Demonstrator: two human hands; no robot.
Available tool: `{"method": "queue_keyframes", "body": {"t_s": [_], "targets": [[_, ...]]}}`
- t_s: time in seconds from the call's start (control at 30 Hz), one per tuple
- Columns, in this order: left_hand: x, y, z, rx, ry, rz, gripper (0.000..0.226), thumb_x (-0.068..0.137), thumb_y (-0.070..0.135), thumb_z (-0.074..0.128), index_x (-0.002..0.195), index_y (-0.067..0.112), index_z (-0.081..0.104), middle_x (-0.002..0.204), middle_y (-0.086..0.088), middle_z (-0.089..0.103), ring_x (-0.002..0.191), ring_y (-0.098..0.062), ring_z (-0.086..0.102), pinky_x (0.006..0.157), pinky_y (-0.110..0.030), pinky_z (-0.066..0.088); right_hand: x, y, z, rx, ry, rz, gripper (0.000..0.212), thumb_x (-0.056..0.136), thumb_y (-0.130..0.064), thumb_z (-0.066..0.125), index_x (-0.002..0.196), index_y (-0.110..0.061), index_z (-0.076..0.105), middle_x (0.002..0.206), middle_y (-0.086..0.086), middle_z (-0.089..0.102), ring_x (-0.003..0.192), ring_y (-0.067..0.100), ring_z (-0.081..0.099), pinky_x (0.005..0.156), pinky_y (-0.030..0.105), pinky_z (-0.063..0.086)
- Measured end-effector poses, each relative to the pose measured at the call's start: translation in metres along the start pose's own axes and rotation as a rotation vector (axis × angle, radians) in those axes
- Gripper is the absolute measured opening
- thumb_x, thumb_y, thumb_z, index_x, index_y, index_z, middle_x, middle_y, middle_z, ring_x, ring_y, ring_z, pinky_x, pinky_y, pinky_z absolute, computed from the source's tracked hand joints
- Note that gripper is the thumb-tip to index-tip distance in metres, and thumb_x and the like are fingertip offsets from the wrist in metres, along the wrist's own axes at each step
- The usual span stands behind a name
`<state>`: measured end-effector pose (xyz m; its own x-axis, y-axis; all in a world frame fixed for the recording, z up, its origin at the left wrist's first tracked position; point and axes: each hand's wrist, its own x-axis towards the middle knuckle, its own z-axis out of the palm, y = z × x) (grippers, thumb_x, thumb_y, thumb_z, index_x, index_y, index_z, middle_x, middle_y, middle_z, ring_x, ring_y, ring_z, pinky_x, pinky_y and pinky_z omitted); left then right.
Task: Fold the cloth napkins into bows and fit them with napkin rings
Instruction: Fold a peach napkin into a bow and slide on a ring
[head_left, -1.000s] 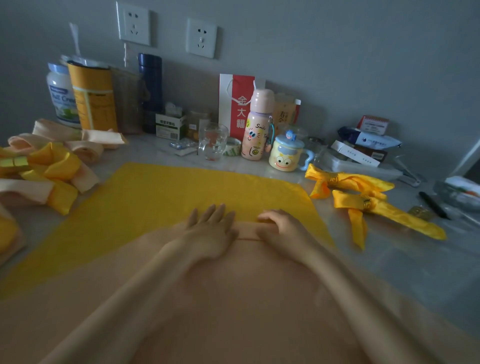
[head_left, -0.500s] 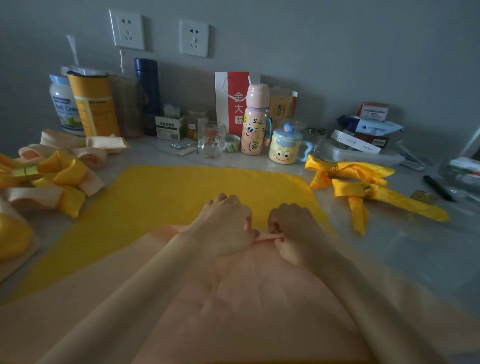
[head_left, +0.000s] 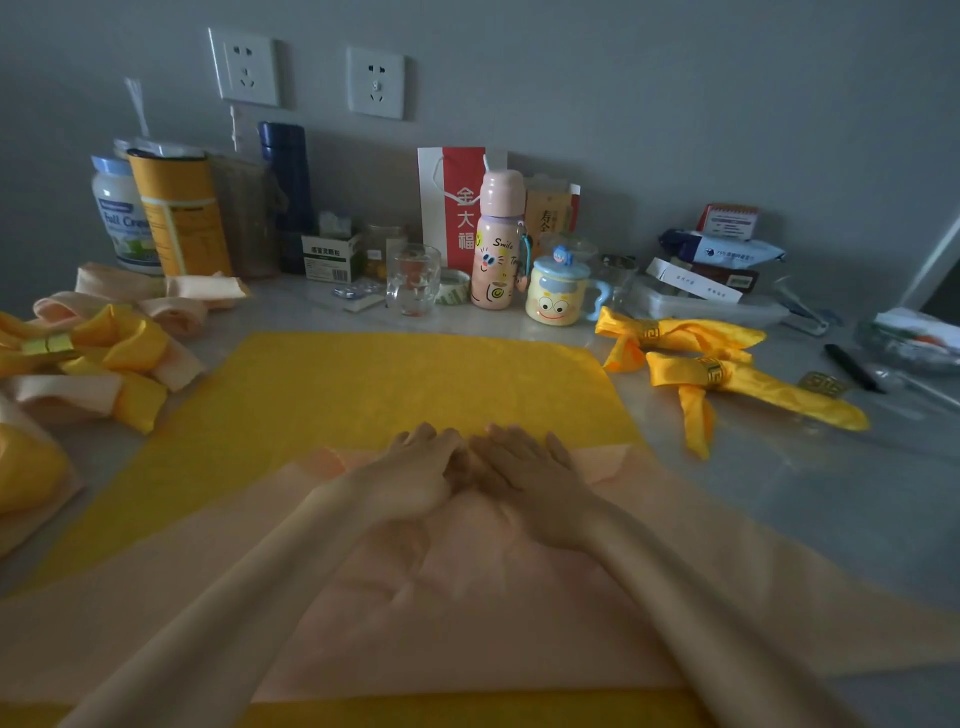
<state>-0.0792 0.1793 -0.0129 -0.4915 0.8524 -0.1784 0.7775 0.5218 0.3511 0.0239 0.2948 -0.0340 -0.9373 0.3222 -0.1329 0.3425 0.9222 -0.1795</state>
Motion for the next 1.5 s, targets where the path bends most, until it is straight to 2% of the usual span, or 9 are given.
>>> {"method": "queue_keyframes", "body": {"t_s": [0.13,0.37,0.53,0.63,0.8,0.9,1.07,1.37,1.5], "targets": [[-0.001,-0.001,0.0,-0.06,0.025,-0.017,0.028,0.097,0.029,0.047,0.123,0.019,0.047,0.128,-0.008,0.039,0.125,-0.026,0.036,0.102,-0.03,0.029,-0.01,0.023,-0.008,-0.003,-0.009,0.096,0.054,0.101,-0.043,0.017,0.15,-0.029,0.001,0.159,-0.004,-0.009,0.145,0.014,-0.01,0.115,0.039,-0.009],[0.001,0.008,-0.005,0.084,0.133,-0.047,0.045,0.096,0.035,0.048,0.137,0.019,0.036,0.135,-0.007,0.027,0.129,-0.027,0.025,0.105,-0.036,0.023,-0.019,0.036,-0.017,0.288,0.286,0.063,0.035,0.093,-0.021,0.053,0.128,-0.017,0.055,0.138,0.0,0.049,0.128,0.015,0.043,0.111,0.034,0.025],[0.002,0.005,-0.004,0.05,0.201,-0.016,0.033,0.095,0.029,0.05,0.126,0.02,0.048,0.131,-0.005,0.038,0.125,-0.026,0.033,0.101,-0.039,0.027,-0.021,0.033,-0.018,0.177,0.405,0.04,0.035,0.086,-0.017,0.06,0.121,-0.018,0.06,0.122,0.0,0.058,0.117,0.018,0.051,0.101,0.036,0.037],[0.001,0.007,-0.004,0.002,0.3,0.016,0.026,0.091,0.026,0.052,0.116,0.019,0.051,0.122,-0.003,0.046,0.119,-0.024,0.04,0.094,-0.037,0.031,-0.021,0.031,-0.017,0.184,0.537,-0.006,0.021,0.082,-0.016,0.057,0.099,-0.016,0.068,0.1,0.001,0.063,0.101,0.023,0.058,0.089,0.042,0.044],[-0.007,0.013,-0.007,0.183,0.287,0.051,0.03,0.087,0.023,0.056,0.117,0.017,0.051,0.12,-0.005,0.044,0.116,-0.026,0.04,0.089,-0.032,0.032,-0.024,0.029,-0.013,0.042,0.584,-0.082,0.011,0.067,-0.009,0.057,0.078,-0.012,0.059,0.079,-0.001,0.057,0.078,0.026,0.056,0.067,0.029,0.028],[-0.014,0.018,-0.015,0.213,0.196,0.031,0.032,0.088,0.031,0.057,0.116,0.016,0.055,0.118,-0.007,0.044,0.115,-0.027,0.039,0.089,-0.031,0.033,-0.026,0.029,-0.012,-0.023,0.618,-0.193,0.018,0.056,-0.005,0.047,0.071,-0.015,0.05,0.068,0.001,0.052,0.062,0.025,0.053,0.058,0.027,0.034],[-0.012,0.016,-0.009,0.12,0.08,-0.009,0.022,0.092,0.027,0.05,0.105,0.01,0.056,0.113,-0.011,0.059,0.106,-0.029,0.055,0.082,-0.035,0.046,-0.033,0.026,-0.015,-0.019,0.476,-0.206,0.018,0.06,-0.005,0.047,0.074,-0.017,0.048,0.075,0.001,0.049,0.069,0.021,0.05,0.058,0.021,0.029],[-0.008,0.008,-0.005,0.109,-0.031,-0.068,0.036,0.096,0.035,0.044,0.123,0.01,0.044,0.125,-0.014,0.045,0.116,-0.033,0.047,0.093,-0.037,0.04,-0.044,0.014,-0.028,-0.164,0.183,-0.053,0.026,0.082,-0.01,0.049,0.105,-0.021,0.051,0.099,-0.006,0.04,0.105,0.017,0.044,0.071,0.022,0.024],[-0.01,0.01,-0.004,0.15,-0.031,-0.083,0.04,0.097,0.035,0.043,0.127,0.008,0.04,0.127,-0.017,0.044,0.118,-0.036,0.046,0.095,-0.04,0.041,-0.042,0.005,-0.016,0.039,0.424,-0.104,0.031,0.08,-0.015,0.04,0.1,-0.016,0.064,0.103,0.002,0.055,0.102,0.024,0.053,0.072,0.025,0.032]]}}
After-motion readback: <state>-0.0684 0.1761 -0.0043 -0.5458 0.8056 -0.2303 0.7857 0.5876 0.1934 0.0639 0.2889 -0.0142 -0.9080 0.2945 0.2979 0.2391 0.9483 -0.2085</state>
